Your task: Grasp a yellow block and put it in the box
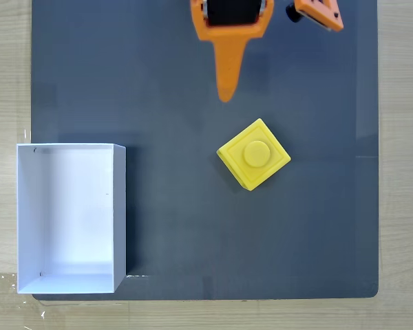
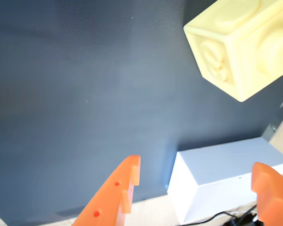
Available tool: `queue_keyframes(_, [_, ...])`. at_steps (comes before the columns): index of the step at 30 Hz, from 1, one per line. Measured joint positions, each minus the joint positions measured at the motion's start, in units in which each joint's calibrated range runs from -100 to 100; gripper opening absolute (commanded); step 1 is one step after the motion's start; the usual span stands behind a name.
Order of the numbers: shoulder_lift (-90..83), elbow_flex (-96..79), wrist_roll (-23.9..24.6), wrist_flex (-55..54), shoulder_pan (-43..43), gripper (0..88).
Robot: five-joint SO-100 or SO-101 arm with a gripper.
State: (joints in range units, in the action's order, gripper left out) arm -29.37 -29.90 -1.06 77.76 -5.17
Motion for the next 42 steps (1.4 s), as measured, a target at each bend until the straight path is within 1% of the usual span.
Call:
queue_keyframes(3, [9.36,12.1,-2.91,5.54,0.0,31.0])
queue_keyframes(10, [29.33,34.06,-13.42,13.59,-0.36,31.0])
queue_keyframes(15, [39.19,43.81,-20.81,13.93,-0.9,31.0])
queue_keyframes(18, [42.98,47.61,-23.24,11.42,-0.72,31.1])
queue_keyframes(22, [45.09,48.6,-25.3,6.92,-0.63,31.1])
queue_keyframes(28, [45.6,47.97,-25.46,6.14,0.9,32.0])
queue_keyframes(30, [45.6,46.43,-25.57,6.14,1.26,36.3])
queue_keyframes(33, [45.6,45.08,-25.57,6.14,0.9,45.6])
queue_keyframes(35, [45.6,44.9,-25.57,6.06,0.63,49.3])
queue_keyframes(37, [45.6,44.9,-25.57,6.06,0.63,50.6])
queue_keyframes(42, [48.71,44.9,-25.57,6.06,1.08,50.6])
